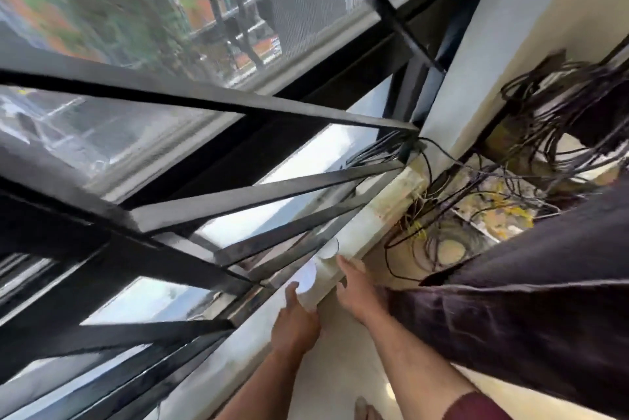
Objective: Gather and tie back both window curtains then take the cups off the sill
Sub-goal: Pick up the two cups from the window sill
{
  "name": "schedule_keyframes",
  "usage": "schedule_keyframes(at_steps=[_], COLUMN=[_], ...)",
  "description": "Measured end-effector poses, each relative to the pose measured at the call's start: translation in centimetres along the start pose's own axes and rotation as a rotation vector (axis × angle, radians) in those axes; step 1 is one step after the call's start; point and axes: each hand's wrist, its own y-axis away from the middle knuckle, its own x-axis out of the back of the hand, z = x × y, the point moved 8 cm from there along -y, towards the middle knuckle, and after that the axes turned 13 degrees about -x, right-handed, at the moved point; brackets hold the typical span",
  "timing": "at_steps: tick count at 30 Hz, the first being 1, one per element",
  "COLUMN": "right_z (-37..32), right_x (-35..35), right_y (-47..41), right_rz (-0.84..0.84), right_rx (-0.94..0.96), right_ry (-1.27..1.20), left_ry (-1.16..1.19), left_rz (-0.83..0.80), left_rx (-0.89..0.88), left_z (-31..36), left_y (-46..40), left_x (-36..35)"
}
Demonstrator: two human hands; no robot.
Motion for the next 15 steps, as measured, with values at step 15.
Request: schedule_keyframes(at_steps=[15], right_z=[-2.9], right_x=[0.4], right_y=[-7.6], right_rz=[0.368], right_rx=[0.235], right_ry=[0.183], left_ry=[0.065], left_rz=[0.510], left_rx=[-0.015], left_z=[-1.8], left_y=[-6.3], left_x=[-1.4])
